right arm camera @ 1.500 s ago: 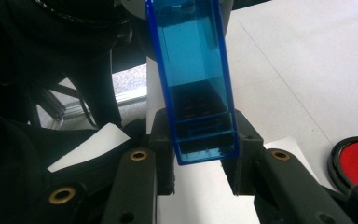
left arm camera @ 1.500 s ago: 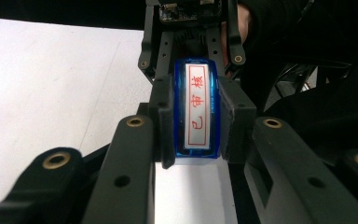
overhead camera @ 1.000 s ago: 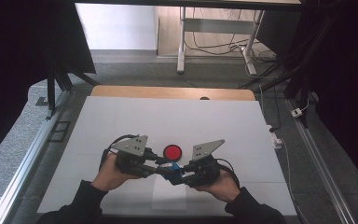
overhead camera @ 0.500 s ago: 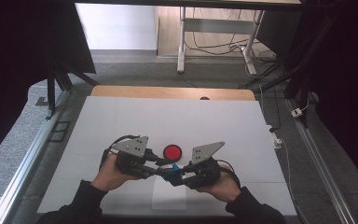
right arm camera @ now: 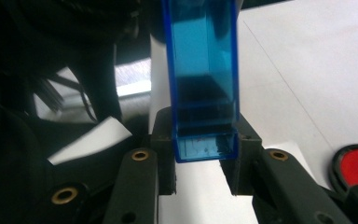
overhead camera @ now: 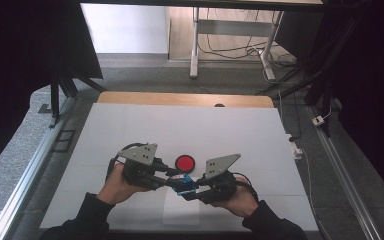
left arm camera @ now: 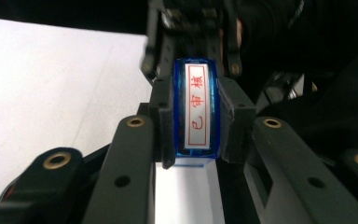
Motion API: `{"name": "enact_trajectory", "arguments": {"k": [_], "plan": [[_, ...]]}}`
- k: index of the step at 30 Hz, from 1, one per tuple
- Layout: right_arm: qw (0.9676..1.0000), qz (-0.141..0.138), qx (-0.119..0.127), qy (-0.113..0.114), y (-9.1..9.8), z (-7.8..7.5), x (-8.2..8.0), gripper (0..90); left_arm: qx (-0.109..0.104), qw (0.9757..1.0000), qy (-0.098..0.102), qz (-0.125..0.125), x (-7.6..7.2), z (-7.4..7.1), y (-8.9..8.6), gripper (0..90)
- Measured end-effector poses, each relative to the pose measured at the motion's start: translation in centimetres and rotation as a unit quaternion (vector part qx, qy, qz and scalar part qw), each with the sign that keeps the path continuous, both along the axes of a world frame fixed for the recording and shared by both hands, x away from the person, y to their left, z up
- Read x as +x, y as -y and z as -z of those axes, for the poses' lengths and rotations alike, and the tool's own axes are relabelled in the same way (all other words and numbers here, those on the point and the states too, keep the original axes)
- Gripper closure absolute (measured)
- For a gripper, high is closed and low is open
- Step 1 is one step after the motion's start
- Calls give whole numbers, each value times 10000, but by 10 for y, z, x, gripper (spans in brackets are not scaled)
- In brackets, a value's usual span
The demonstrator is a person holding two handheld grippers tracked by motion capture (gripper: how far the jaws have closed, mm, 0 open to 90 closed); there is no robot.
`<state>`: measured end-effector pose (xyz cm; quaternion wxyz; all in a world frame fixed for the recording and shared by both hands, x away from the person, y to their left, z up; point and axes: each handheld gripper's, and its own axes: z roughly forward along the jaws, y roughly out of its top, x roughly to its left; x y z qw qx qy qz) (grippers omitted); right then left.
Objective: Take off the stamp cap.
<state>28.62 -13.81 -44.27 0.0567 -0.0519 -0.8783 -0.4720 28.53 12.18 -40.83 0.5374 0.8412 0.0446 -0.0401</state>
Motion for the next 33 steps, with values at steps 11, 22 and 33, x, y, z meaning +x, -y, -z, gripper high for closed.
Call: {"name": "enact_trajectory", "arguments": {"k": [11, 22, 33], "plan": [[9991, 287, 4, 300, 2, 1, -2, 687, 34, 9997, 97, -238, -2, -3, -5, 702], [9958, 813, -100, 417, 15, -2, -4, 686, 118, 9982, 68, -589, -4, -1, -8, 700], [9917, 1282, 23, 122, 34, -6, -5, 685, 176, 9968, -27, -783, -4, 5, -10, 698]]}}
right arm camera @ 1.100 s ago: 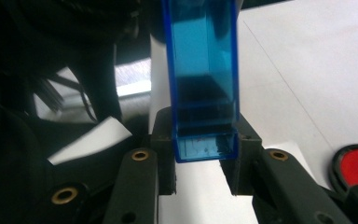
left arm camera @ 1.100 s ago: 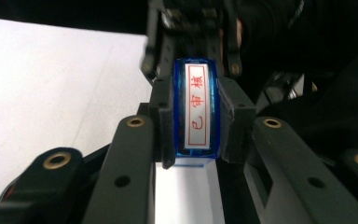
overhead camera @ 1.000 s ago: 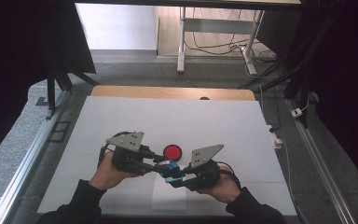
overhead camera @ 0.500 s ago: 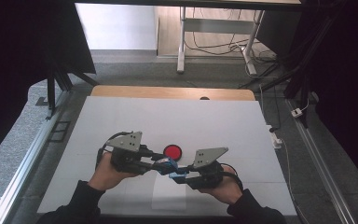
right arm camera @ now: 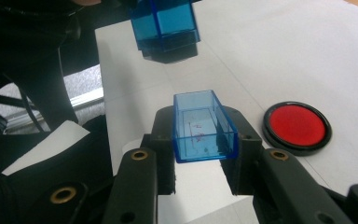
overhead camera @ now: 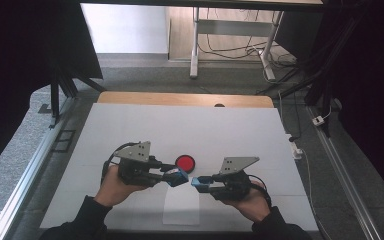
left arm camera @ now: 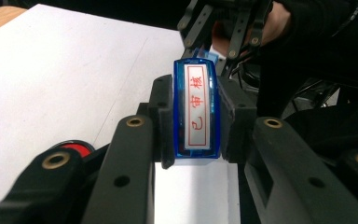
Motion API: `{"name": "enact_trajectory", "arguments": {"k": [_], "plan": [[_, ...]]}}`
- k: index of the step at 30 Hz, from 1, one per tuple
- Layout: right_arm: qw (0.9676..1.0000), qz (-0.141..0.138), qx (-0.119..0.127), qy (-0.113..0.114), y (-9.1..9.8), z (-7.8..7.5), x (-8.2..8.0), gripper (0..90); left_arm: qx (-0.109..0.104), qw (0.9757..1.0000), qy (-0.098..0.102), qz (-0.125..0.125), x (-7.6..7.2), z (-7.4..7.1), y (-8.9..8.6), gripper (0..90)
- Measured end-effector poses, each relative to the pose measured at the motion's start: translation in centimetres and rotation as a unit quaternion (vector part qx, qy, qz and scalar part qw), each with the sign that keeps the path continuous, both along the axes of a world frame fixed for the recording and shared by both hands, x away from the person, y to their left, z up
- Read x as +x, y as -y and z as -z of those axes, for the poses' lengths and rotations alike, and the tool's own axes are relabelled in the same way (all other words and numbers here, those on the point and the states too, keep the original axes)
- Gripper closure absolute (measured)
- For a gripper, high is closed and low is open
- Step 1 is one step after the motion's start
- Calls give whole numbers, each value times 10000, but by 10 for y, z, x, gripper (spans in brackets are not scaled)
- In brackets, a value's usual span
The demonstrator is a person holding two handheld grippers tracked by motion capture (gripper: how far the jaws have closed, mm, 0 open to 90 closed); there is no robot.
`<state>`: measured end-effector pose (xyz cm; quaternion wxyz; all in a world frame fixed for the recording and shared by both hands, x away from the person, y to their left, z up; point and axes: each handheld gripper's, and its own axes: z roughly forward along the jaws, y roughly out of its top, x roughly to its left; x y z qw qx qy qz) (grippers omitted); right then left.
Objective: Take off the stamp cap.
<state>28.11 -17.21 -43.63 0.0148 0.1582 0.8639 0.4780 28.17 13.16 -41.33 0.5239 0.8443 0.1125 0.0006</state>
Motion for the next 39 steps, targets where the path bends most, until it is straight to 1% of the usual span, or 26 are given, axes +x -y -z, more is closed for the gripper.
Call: {"name": "enact_trajectory", "arguments": {"k": [7, 11, 13, 16, 18, 20, 22, 24, 26, 31, 33, 36, 39], "plan": [[9999, 125, -19, 7, 10, -2, -3, 684, 79, 10000, 13, -41, 0, 2, 1, 698], [9997, 162, -59, 159, 18, -4, -6, 684, 134, 9999, 11, -60, 0, 3, 2, 698], [9995, 224, -48, 236, 22, -5, -9, 684, 151, 9999, 20, -72, -1, 3, 2, 698], [9985, 343, -72, 423, 27, -7, -13, 684, 157, 9998, 34, -101, -1, 3, 2, 697], [9979, 460, -26, 461, 32, -8, -15, 684, 156, 9998, 31, -119, -1, 3, 2, 697], [9973, 585, 50, 447, 37, -9, -16, 683, 178, 9997, 23, -148, -1, 4, 2, 697], [9960, 758, 59, 459, 43, -10, -19, 683, 184, 9997, 8, -185, -1, 5, 1, 697], [9949, 916, 127, 397, 49, -10, -20, 683, 200, 9996, -5, -214, 0, 5, 1, 697], [9934, 1078, 134, 371, 56, -9, -20, 683, 212, 9995, -6, -248, 0, 6, 1, 697], [9889, 1450, 64, 321, 72, -7, -21, 682, 255, 9992, 12, -310, 0, 6, 2, 697], [9872, 1567, 48, 302, 78, -6, -22, 682, 281, 9990, 2, -351, 1, 7, 2, 697], [9841, 1742, -57, 329, 87, -4, -24, 682, 314, 9986, 21, -417, 1, 7, 3, 697], [9811, 1912, -104, 279, 94, -2, -26, 682, 333, 9984, 37, -456, 1, 6, 2, 697]]}}
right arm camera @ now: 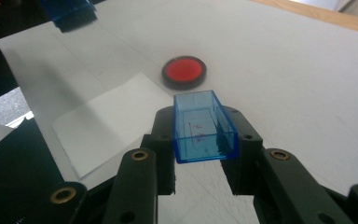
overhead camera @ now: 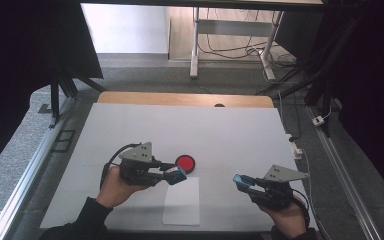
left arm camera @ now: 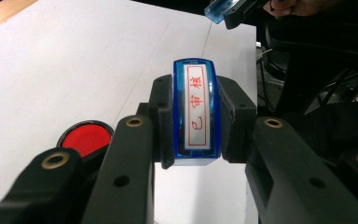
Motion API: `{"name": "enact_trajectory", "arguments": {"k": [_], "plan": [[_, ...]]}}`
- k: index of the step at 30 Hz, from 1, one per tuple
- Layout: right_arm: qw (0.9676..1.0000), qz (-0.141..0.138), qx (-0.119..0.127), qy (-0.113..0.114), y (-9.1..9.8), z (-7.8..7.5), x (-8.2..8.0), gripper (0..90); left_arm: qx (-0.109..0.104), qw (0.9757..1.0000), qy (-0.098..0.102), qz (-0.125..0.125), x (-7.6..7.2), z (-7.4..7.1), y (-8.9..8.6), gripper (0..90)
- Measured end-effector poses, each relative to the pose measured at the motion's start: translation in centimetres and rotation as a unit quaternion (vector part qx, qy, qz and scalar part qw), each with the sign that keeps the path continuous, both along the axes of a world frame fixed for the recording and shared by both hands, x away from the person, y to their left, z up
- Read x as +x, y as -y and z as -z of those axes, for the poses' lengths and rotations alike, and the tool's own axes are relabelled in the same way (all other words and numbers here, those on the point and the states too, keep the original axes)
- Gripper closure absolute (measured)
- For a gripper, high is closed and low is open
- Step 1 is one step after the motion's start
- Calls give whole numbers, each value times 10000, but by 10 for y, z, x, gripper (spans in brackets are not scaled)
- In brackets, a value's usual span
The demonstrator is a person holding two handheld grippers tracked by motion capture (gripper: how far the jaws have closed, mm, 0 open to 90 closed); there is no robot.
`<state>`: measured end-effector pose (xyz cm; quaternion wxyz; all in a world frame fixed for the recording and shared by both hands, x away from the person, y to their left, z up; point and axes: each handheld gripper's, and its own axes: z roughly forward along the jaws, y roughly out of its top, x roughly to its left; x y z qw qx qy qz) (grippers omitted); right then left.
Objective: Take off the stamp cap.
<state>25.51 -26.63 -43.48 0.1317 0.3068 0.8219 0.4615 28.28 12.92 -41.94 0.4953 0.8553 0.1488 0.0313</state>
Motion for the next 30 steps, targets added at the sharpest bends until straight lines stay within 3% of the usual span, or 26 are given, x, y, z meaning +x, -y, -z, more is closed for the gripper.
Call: {"name": "enact_trajectory", "arguments": {"k": [7, 20, 30], "plan": [[9995, 258, -201, -6, 14, 7, -6, 682, 35, 9998, -50, -181, 3, -1, -2, 697], [9989, 411, -163, -124, 32, 13, -13, 682, 99, 9990, -49, -436, 8, -6, -2, 697], [9984, 462, -196, -243, 38, 18, -16, 682, 77, 9982, -162, -577, 14, -7, -3, 697]]}}
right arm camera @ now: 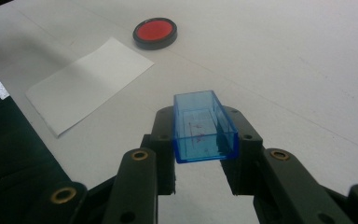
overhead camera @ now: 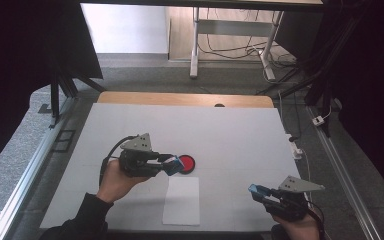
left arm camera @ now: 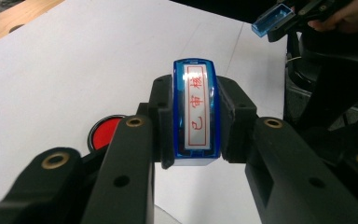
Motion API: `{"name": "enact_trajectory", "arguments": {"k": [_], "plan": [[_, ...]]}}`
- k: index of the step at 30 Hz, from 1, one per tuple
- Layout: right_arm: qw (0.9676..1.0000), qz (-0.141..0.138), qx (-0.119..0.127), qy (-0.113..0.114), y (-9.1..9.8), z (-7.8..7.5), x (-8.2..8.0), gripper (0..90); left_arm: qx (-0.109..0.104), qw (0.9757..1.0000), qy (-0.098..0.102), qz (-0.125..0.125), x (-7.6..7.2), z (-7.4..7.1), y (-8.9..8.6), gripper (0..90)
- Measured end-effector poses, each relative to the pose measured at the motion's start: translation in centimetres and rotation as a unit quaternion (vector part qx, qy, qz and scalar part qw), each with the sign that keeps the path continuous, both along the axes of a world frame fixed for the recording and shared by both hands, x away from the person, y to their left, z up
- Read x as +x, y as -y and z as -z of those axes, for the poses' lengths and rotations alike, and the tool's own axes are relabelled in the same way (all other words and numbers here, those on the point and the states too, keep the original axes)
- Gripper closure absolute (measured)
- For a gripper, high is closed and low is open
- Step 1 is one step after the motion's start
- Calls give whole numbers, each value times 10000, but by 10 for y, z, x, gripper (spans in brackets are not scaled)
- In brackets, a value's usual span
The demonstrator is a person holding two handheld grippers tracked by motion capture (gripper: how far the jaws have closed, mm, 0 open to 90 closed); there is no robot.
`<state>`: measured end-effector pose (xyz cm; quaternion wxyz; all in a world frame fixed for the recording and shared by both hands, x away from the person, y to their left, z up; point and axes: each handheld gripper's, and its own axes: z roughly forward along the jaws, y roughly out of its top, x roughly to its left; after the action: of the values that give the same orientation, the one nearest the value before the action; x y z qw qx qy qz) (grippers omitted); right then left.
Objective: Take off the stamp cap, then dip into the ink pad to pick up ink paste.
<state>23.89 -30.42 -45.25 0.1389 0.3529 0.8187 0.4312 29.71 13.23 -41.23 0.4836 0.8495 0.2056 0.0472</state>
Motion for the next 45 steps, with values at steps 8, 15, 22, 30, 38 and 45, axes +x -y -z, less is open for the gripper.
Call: {"name": "enact_trajectory", "arguments": {"k": [8, 15, 22, 30, 38, 45], "plan": [[10000, 6, 37, -42, 2, 0, 0, 682, 81, 9999, -37, -103, 8, -3, 4, 698], [9999, 68, 90, -114, 3, 1, 2, 683, 172, 9994, -151, -273, 21, -2, 8, 699], [9999, 59, 62, -124, 2, 1, 2, 682, 364, 9983, -255, -386, 37, 4, 20, 699], [9999, 20, 11, -105, 1, 1, 2, 681, 593, 9970, -368, -322, 55, 14, 40, 699], [9999, 7, 18, -119, 1, 1, 2, 681, 764, 9953, -418, -429, 68, 26, 47, 699], [9999, -14, -3, -142, 0, 1, 2, 680, 835, 9930, -662, -515, 79, 41, 48, 699]]}}
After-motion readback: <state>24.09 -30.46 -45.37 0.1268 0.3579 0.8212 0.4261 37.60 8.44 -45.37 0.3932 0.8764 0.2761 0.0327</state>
